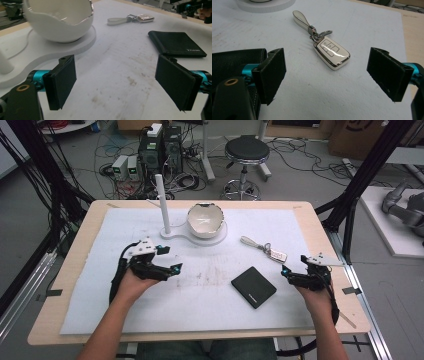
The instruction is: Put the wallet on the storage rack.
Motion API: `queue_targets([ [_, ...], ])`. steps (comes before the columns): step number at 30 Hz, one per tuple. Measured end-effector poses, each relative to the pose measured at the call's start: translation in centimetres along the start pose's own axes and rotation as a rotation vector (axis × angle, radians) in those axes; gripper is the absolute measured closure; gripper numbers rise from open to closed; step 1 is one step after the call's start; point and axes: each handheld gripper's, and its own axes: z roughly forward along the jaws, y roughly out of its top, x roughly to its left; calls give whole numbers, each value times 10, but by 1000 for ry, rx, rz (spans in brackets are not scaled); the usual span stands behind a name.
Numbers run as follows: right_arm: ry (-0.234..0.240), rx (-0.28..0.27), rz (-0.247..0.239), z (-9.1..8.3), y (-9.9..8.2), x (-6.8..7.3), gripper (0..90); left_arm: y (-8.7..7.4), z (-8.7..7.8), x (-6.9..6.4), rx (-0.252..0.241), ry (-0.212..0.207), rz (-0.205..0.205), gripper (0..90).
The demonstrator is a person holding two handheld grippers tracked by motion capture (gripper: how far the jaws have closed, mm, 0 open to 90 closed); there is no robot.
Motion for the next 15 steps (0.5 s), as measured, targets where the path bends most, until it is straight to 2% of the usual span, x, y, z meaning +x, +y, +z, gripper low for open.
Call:
queue_targets([
  [4, 5, -3, 14, -1, -1, -2, 158, 13, 29, -10, 12, -58, -1, 172],
  [8, 4, -3, 16, -2, -2, -1, 158, 21, 58, -22, 36, -133, -1, 172],
  [9, 4, -4, 17, -2, -2, -1, 158, 22, 64, -24, 50, -160, -12, 172],
  [15, 1, 1, 11, -2, -2, -1, 158, 28, 96, -38, 88, -220, -6, 172],
])
